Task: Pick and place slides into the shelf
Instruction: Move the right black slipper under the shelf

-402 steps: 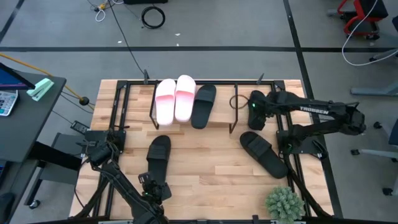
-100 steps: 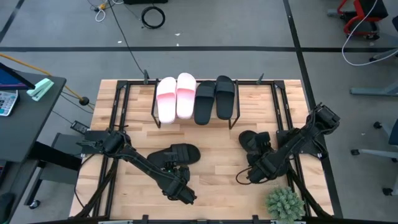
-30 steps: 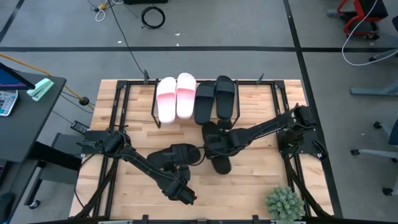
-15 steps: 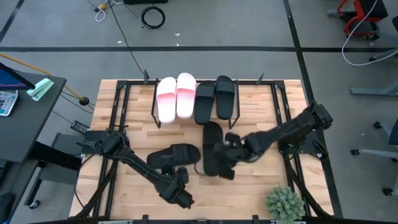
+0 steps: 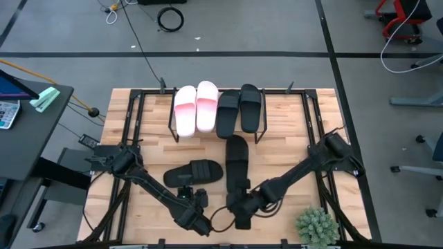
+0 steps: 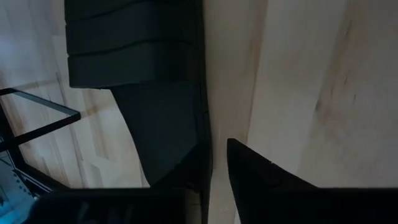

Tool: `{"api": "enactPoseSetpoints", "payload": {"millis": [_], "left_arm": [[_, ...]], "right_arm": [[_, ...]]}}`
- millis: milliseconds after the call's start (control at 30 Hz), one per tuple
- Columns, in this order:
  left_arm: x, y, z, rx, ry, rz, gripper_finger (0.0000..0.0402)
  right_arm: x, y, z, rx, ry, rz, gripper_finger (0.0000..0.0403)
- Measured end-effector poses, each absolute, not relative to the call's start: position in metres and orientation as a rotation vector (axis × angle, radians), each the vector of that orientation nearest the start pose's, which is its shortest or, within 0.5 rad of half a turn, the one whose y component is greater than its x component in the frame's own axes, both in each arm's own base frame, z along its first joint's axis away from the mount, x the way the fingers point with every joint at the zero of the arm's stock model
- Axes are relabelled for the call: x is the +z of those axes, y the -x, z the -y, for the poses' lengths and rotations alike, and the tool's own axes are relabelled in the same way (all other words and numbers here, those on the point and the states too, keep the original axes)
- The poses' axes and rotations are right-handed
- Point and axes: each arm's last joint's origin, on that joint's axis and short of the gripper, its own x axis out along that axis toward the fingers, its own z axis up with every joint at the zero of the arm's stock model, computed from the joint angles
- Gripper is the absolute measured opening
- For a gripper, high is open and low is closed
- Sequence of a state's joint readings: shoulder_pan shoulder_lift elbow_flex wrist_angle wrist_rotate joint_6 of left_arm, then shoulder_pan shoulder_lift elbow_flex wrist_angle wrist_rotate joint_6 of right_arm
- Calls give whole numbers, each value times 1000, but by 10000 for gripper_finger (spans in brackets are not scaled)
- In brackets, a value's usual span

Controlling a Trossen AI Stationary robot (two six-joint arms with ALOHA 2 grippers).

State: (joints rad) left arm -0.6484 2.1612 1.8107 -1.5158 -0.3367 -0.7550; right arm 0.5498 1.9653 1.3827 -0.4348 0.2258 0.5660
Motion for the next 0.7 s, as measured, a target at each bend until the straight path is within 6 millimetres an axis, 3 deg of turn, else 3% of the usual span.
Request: {"api": "enactPoseSetpoints", "payload": {"millis": [100, 367, 700], "left_arm": [[204, -316, 228, 392, -306, -1550, 46], [204, -317, 228, 391, -308, -1551, 34], [204, -317, 228, 391, -306, -1551, 37]], "right_arm": [[164, -358, -207, 1, -143, -1018, 5], [145, -369, -195, -54, -84, -1027, 2], [138, -372, -133, -295, 37, -1194, 1]]}}
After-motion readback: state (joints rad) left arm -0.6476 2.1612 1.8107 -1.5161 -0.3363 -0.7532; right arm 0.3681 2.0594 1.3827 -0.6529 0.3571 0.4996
